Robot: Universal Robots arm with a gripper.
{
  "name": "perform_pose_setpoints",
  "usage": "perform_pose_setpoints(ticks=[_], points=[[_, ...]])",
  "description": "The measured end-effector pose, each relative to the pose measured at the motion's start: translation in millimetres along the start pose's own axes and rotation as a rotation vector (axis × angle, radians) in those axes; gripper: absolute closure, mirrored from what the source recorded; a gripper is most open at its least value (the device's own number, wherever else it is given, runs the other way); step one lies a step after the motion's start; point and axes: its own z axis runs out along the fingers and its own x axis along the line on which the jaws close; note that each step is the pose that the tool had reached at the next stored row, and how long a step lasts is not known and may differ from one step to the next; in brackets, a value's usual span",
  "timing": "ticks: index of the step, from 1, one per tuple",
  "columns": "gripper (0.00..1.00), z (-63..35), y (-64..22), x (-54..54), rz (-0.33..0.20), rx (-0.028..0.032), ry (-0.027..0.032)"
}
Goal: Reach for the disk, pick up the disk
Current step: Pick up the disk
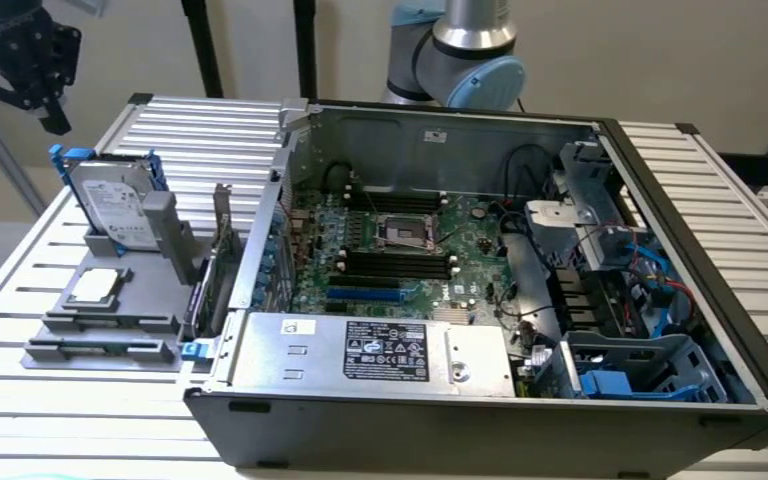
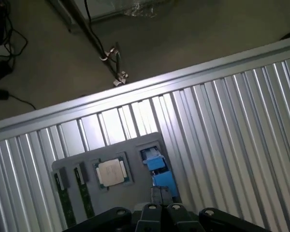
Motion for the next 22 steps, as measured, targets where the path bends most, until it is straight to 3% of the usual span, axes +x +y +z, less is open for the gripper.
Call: perform_pose_setpoints(ticks=[2, 6, 9, 17, 22], points=[[0.89, 0.1, 0.0, -0.1, -0.033, 0.0023, 0.0004], [0.89, 0.0, 0.0, 0.0, -0.090, 0.0156, -0.0012], [0.89, 0.1, -0.1, 0.0, -0.137, 0.0203, -0.0011], [0.89, 2.1, 0.3, -1.0, -0.260, 0.0207, 0.0003], [0.88, 2.1, 0.2, -1.0, -0.266, 0.0206, 0.0006]])
